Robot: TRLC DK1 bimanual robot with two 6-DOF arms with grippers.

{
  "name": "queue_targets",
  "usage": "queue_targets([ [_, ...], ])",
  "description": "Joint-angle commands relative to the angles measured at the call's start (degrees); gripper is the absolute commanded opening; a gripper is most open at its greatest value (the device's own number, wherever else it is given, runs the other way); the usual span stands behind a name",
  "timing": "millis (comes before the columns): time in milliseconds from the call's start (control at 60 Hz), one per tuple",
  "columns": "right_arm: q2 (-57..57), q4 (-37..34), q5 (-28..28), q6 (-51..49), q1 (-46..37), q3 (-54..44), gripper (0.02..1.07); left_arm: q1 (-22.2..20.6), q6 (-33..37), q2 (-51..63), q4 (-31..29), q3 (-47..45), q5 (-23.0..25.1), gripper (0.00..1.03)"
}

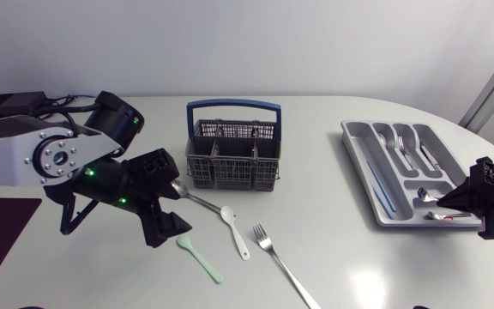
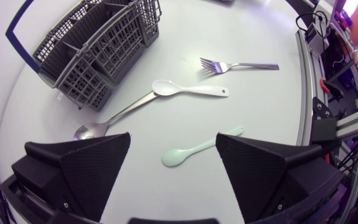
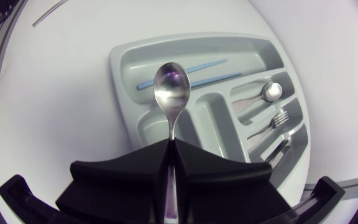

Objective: Unload the cutlery basket into the drawer organizer.

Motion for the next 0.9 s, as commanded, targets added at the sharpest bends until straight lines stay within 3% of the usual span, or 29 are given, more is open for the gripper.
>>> queue_targets([
  [0, 3.17, 0.76, 1.21, -7.06, -0.68, 1.21, 0.08, -0.51, 1.02, 0.98, 0.1, -2.05, -0.45, 0.97],
  [400, 10.12, 10.26, 6.3, -10.67, -1.47, 2.35, 0.09, 0.81, 6.56, 0.45, 0.1, -6.27, -1.06, 0.98],
  [567, 9.76, 11.22, 6.39, -6.18, -1.21, 3.23, 0.47, 0.72, 12.18, -1.31, 1.16, -9.87, -1.15, 0.98],
  [667, 9.5, 10.08, 8.41, -3.37, -0.51, 3.94, 1.02, 0.81, 16.05, -2.8, 3.88, -12.15, -1.06, 0.98],
  [883, 2.91, 5.51, 7.8, -2.32, 0.55, 0.42, 1.03, -1.04, 25.98, -4.21, 11.97, -16.37, -1.06, 0.98],
])
